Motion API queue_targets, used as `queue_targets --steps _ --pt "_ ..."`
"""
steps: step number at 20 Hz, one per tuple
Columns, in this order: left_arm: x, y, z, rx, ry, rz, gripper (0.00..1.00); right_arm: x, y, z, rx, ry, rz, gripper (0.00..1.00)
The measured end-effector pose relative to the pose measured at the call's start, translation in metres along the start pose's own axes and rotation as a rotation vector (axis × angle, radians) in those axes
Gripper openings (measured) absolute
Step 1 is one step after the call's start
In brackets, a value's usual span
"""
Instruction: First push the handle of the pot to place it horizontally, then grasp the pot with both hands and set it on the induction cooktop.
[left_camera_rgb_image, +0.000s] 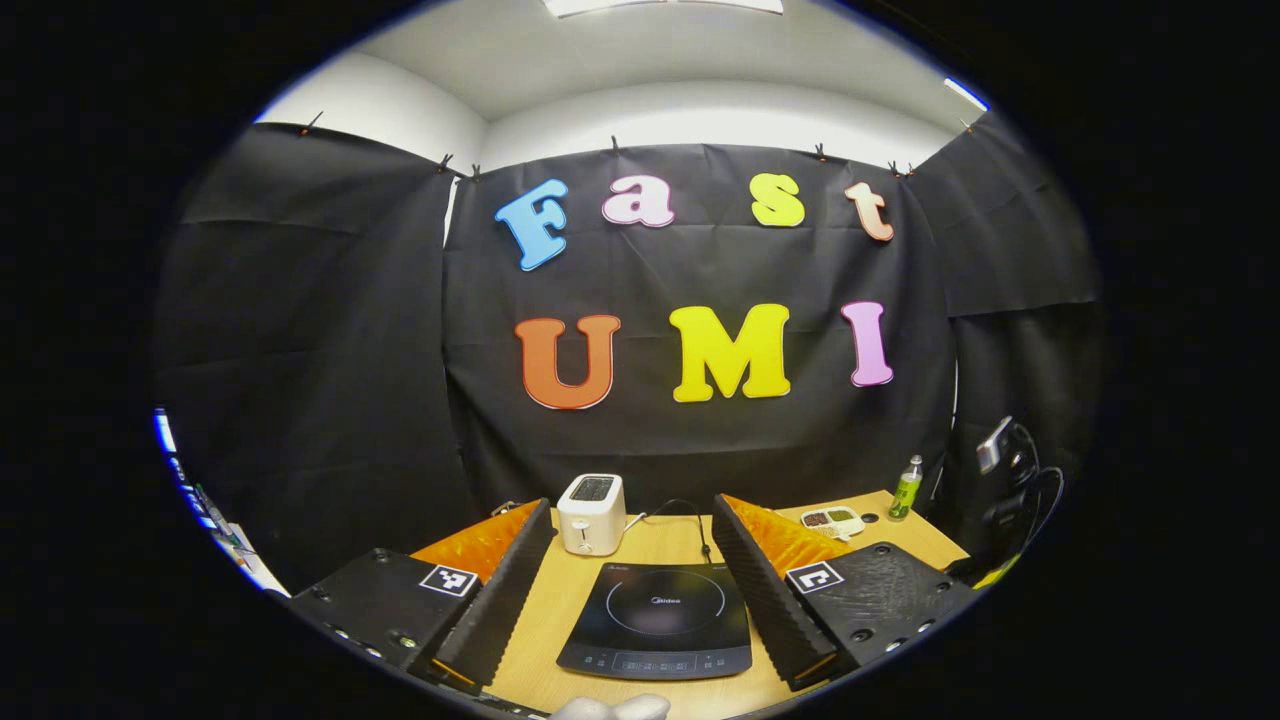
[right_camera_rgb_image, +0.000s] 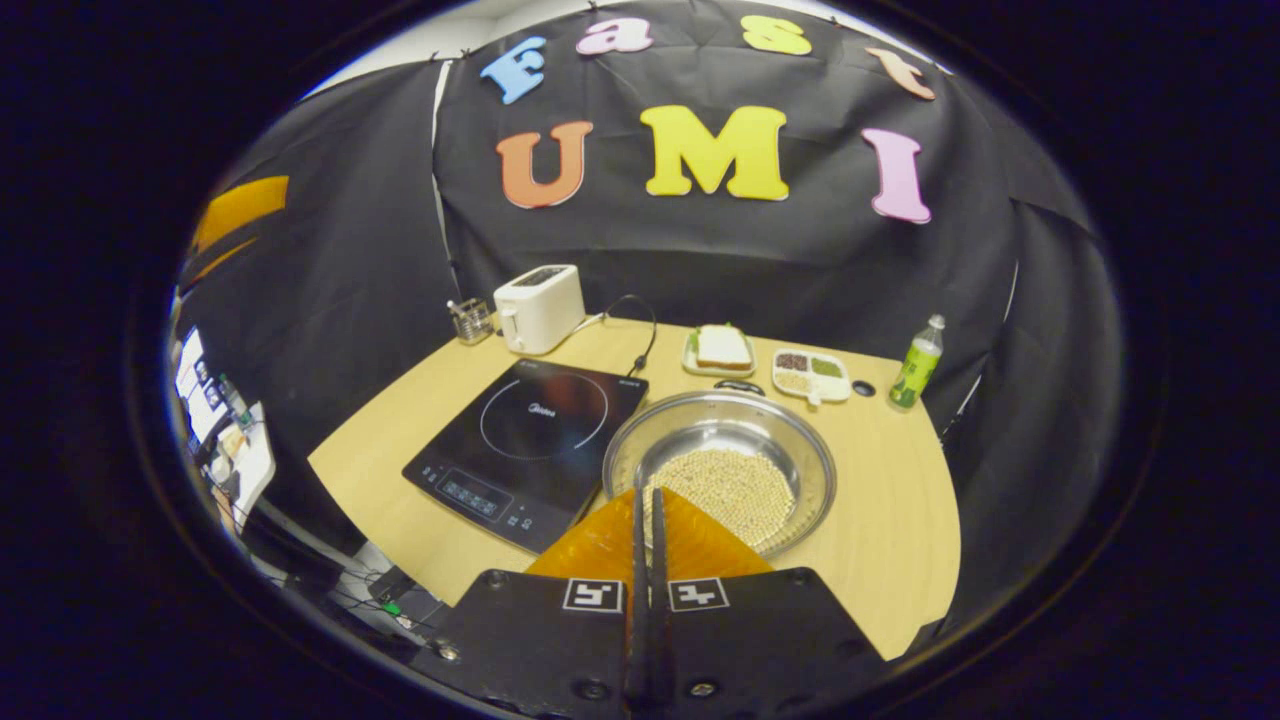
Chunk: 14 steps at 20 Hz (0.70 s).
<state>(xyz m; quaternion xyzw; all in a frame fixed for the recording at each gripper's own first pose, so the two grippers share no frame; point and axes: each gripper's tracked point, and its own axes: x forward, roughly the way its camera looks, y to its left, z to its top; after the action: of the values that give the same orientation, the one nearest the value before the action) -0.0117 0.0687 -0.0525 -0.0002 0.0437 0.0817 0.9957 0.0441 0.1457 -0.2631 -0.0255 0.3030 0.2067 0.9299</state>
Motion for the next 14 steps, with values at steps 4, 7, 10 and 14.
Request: queue_targets --steps 4,7,10,14 --pt "0.001 0.003 -0.005 -0.010 0.020 0.008 0.96 0.031 0.009 -0.035 0.000 0.092 0.025 0.04" --pt "0.004 0.004 -0.007 -0.013 0.028 0.012 0.96 0.054 0.012 -0.064 -0.003 0.157 0.023 0.04" --pt "0.002 0.008 -0.008 -0.009 0.034 0.026 0.96 0.068 0.017 -0.085 -0.011 0.203 0.030 0.04" --pt "0.001 0.018 -0.012 -0.015 0.045 0.054 0.96 0.079 0.020 -0.100 -0.023 0.236 0.034 0.03"
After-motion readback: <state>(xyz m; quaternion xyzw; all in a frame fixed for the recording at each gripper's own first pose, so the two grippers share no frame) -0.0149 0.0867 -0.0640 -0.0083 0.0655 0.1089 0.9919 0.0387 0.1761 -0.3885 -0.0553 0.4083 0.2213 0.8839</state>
